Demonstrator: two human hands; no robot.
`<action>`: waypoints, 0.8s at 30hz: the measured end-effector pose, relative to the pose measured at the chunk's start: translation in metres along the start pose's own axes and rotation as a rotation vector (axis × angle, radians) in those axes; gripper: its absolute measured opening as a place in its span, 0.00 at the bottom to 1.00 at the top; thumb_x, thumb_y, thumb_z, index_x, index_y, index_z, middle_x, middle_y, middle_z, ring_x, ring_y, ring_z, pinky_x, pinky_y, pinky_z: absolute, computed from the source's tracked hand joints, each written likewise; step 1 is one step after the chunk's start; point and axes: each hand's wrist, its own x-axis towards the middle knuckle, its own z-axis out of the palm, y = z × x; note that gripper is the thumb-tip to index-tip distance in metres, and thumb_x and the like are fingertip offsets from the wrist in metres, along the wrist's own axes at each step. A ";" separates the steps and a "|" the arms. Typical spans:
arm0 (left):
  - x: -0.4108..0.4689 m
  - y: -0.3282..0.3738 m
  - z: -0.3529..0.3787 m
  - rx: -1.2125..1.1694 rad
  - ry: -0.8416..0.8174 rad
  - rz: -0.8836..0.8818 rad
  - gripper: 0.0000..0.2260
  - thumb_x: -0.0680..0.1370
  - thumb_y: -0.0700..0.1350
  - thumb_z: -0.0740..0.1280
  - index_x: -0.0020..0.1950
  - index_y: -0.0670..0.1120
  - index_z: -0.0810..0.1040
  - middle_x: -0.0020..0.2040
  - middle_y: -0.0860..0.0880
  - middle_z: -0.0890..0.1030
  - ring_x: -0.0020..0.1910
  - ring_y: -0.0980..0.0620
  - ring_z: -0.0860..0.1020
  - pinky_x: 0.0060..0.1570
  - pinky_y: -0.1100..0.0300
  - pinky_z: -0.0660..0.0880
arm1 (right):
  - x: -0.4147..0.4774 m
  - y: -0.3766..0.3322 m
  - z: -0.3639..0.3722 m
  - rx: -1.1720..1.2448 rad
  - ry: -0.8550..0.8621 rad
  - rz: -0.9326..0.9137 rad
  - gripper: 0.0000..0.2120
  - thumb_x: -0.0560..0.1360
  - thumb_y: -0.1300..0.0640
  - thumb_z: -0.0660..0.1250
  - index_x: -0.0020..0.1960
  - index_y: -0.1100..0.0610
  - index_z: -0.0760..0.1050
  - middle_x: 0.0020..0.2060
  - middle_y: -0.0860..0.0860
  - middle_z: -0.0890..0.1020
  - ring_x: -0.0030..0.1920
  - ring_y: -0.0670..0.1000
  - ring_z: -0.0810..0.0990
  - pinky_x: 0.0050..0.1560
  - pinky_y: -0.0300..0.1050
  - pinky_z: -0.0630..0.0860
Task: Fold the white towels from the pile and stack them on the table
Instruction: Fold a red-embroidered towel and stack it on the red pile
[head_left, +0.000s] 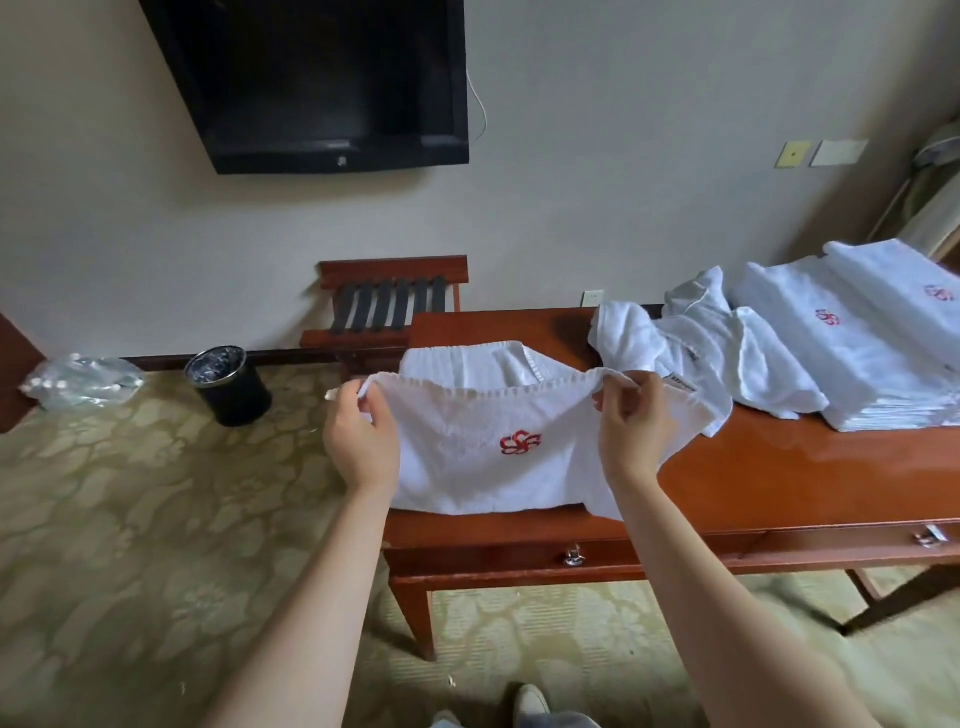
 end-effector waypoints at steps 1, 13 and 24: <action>0.007 -0.004 0.005 0.007 -0.016 -0.028 0.09 0.81 0.42 0.61 0.50 0.40 0.79 0.39 0.49 0.77 0.39 0.49 0.75 0.36 0.63 0.64 | 0.005 0.004 0.005 -0.012 -0.007 0.016 0.05 0.79 0.56 0.63 0.45 0.49 0.70 0.37 0.46 0.81 0.39 0.44 0.81 0.41 0.36 0.75; 0.086 -0.035 0.109 0.153 -0.339 -0.143 0.15 0.81 0.40 0.57 0.65 0.41 0.75 0.58 0.41 0.78 0.56 0.40 0.76 0.54 0.51 0.73 | 0.084 0.059 0.076 -0.310 -0.102 0.191 0.05 0.78 0.51 0.60 0.47 0.50 0.72 0.40 0.46 0.83 0.42 0.48 0.81 0.38 0.43 0.73; 0.101 -0.093 0.222 0.501 -0.701 -0.367 0.13 0.77 0.40 0.61 0.61 0.38 0.73 0.58 0.38 0.75 0.51 0.39 0.75 0.46 0.53 0.71 | 0.147 0.160 0.124 -1.104 -0.752 0.023 0.12 0.74 0.55 0.61 0.53 0.54 0.81 0.62 0.52 0.71 0.64 0.55 0.66 0.55 0.48 0.71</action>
